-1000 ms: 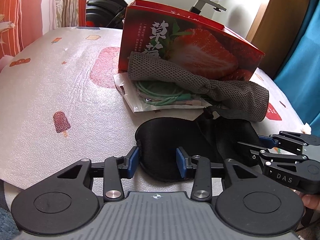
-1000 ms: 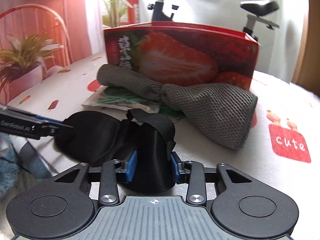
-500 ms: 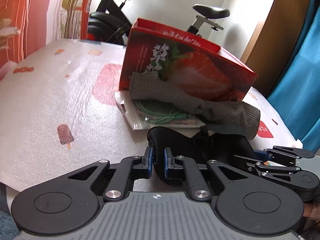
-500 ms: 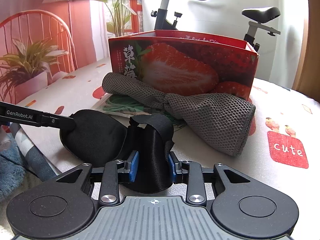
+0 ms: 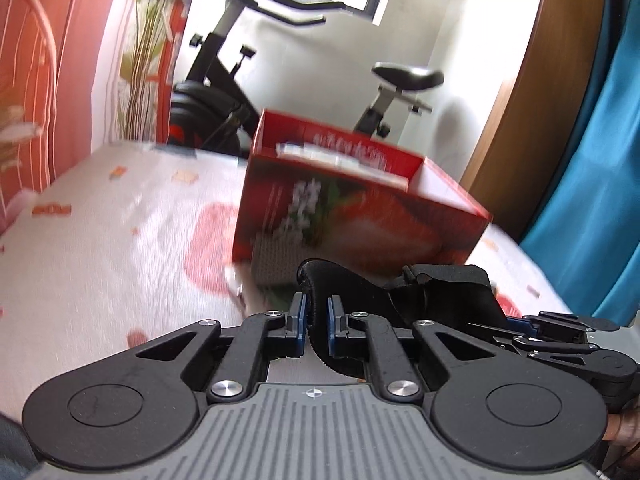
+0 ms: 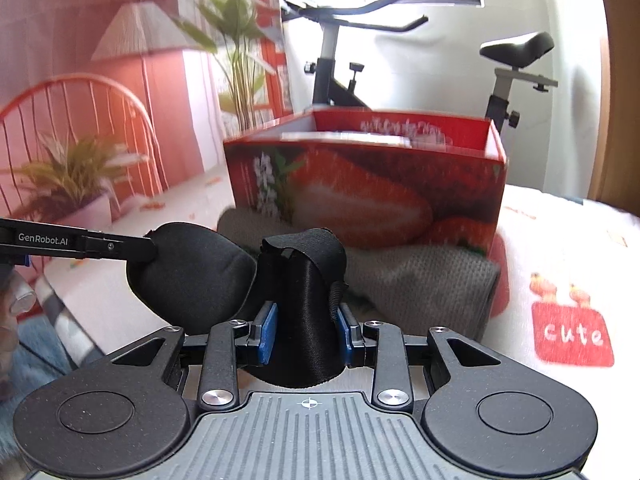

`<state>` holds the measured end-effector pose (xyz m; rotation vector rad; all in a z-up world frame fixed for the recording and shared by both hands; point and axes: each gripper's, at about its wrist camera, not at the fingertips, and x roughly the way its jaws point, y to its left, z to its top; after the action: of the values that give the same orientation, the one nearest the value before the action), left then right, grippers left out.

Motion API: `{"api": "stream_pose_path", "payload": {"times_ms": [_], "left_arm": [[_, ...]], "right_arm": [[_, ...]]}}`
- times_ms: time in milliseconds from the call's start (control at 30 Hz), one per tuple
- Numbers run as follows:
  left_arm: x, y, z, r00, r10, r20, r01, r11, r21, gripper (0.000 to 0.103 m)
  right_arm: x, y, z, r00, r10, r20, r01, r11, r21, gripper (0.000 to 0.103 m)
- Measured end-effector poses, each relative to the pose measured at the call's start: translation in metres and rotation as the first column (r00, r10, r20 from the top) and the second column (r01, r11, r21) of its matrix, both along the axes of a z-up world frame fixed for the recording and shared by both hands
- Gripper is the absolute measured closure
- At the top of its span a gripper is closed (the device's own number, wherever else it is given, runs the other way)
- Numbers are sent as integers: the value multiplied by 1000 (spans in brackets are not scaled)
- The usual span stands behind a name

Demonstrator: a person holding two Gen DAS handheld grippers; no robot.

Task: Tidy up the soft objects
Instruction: 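Lift the black eye mask with both tools and lower it into the red box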

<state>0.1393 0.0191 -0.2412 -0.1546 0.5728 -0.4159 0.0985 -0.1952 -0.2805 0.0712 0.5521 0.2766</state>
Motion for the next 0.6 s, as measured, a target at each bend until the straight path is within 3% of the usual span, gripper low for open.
{"api": "stream_pose_path", "payload": {"times_ms": [333,600], "left_arm": [[47,-16,60,992,-4,126,4,1000,1,92],[101,-38,83,985,7,175,-15,999,47,92]], "right_arm": [[40,-4,59,994,22,106,-20,1000,-21,74],[102,-11,97,988,3,155,6,998,-58,75]]}}
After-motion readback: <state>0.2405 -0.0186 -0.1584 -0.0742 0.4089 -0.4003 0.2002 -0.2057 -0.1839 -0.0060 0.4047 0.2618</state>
